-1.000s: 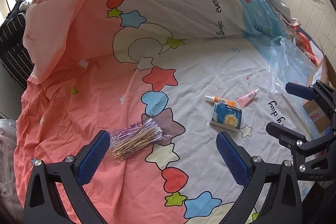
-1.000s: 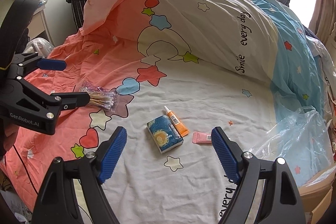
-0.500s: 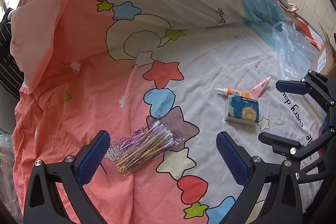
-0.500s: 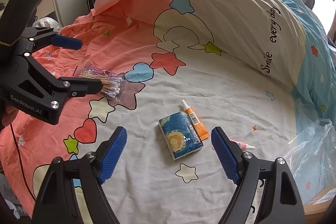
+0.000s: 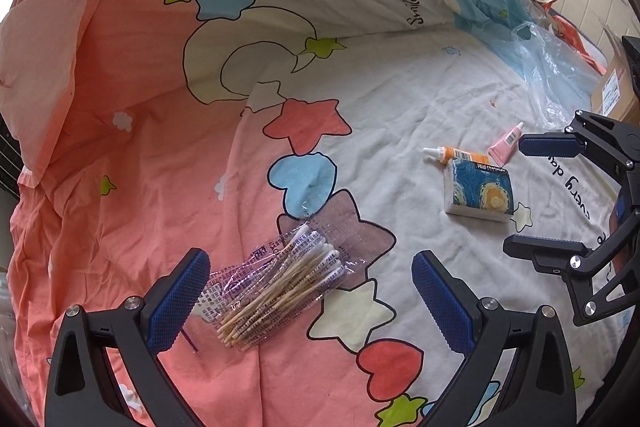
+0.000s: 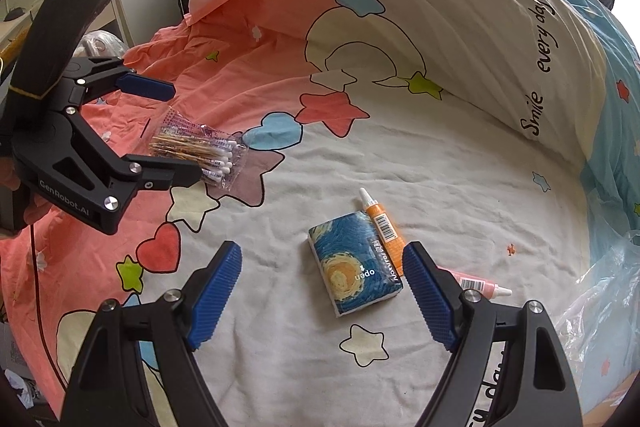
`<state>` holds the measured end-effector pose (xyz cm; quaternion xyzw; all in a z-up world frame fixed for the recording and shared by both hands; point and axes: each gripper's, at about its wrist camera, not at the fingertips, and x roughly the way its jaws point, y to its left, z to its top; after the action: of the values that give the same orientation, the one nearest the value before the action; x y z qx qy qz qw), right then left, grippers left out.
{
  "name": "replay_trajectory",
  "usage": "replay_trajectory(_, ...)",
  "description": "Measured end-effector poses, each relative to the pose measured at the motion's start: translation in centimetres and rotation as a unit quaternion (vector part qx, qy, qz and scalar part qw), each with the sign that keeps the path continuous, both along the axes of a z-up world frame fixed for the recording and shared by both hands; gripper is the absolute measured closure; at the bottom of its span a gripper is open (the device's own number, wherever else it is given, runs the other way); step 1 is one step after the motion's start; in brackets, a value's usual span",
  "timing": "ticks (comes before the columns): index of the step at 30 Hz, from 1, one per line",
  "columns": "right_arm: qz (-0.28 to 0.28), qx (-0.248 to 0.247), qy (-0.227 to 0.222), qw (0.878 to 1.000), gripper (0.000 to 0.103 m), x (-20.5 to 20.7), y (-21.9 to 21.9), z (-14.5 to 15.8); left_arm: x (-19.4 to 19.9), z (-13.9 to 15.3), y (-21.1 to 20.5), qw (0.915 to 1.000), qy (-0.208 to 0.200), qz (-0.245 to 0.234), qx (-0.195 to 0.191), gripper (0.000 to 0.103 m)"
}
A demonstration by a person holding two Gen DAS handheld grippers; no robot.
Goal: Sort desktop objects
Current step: 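Grasp the cotton swab bag with the left tool while the right tool grasps the tissue pack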
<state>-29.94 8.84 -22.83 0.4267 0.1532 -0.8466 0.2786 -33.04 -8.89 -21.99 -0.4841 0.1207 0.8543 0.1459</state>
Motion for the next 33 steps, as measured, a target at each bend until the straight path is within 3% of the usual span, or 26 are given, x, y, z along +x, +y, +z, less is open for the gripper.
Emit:
replay_trajectory(21,0.022,0.011,-0.004,1.000,0.023,-0.9,0.7,-2.9,-0.9,-3.9,0.6,0.9998,-0.005,-0.017,-0.008,0.001)
replay_trajectory(24,0.027,0.016,0.000,1.000,0.023,-0.8,0.6,-3.2,-1.0,-4.5,0.7,0.9997,-0.010,-0.023,-0.007,0.009)
replay_trajectory(28,0.026,0.013,-0.001,1.000,0.024,-1.1,0.6,-3.5,-1.2,-4.9,0.9,0.9996,-0.010,-0.022,-0.012,0.027)
replay_trajectory(32,0.025,0.015,-0.003,1.000,0.038,-1.2,0.6,-3.9,-1.5,-5.0,0.4,0.9997,-0.017,-0.014,-0.006,0.045)
replay_trajectory(33,0.025,0.013,-0.006,1.000,0.040,-1.3,0.6,-4.0,-1.5,-5.0,0.3,0.9998,-0.018,-0.011,-0.007,0.054)
